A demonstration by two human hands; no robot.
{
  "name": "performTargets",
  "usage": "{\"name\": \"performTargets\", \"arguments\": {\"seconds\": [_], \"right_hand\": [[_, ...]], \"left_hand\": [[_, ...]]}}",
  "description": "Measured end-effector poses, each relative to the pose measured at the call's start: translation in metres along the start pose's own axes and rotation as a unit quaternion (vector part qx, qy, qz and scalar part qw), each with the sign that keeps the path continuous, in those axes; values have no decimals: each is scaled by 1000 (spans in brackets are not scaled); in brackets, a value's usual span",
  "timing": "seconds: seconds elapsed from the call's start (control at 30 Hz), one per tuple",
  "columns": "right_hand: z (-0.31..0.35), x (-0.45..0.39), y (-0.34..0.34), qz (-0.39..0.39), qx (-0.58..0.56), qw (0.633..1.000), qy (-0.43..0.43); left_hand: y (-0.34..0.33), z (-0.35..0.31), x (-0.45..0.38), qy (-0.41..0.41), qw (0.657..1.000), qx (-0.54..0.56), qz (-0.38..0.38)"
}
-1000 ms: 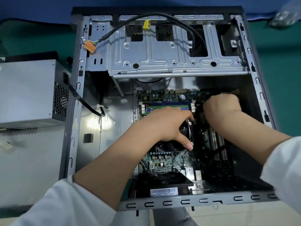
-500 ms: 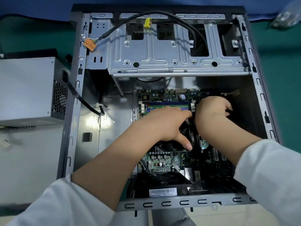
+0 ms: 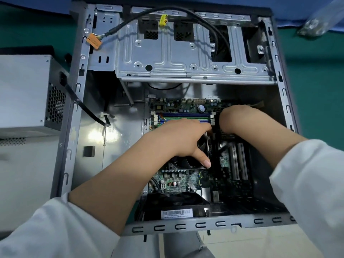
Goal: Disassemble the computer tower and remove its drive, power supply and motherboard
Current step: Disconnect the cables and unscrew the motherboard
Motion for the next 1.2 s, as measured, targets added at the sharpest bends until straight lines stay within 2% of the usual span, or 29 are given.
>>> {"name": "performTargets", "arguments": {"seconds": [0.17, 0.3, 0.67, 0.8, 0.93, 1.1, 1.2], "right_hand": [[-3, 5, 1, -26, 88, 996, -22], [-1, 10, 0, -26, 170, 985, -4], [2, -1, -9, -37, 241, 970, -12], [4, -6, -13, -31, 209, 977, -28], [4, -2, 0, -45, 200, 979, 5], [-2, -8, -5, 11, 153, 988, 3], [3, -14, -8, 18, 121, 992, 5]], "left_hand": [[-1, 1, 1, -2, 1000, 8, 7], [-1, 1, 0, -6, 1000, 17, 3], [1, 0, -1, -5, 1000, 16, 4], [1, 0, -1, -4, 1000, 12, 6], [-1, 0, -2, -7, 1000, 13, 8], [0, 0, -2, -8, 1000, 6, 3], [0, 0, -1, -11, 1000, -3, -1]]}}
Point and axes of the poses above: each hand's wrist, its own x-axis away from the middle knuckle, its own y-axis out of the back of the hand, z = x × y, the point moved 7 cm from there along -x, towards the middle knuckle, and after that the axes turned 14 degrees about -x, right-handed, at the moved point
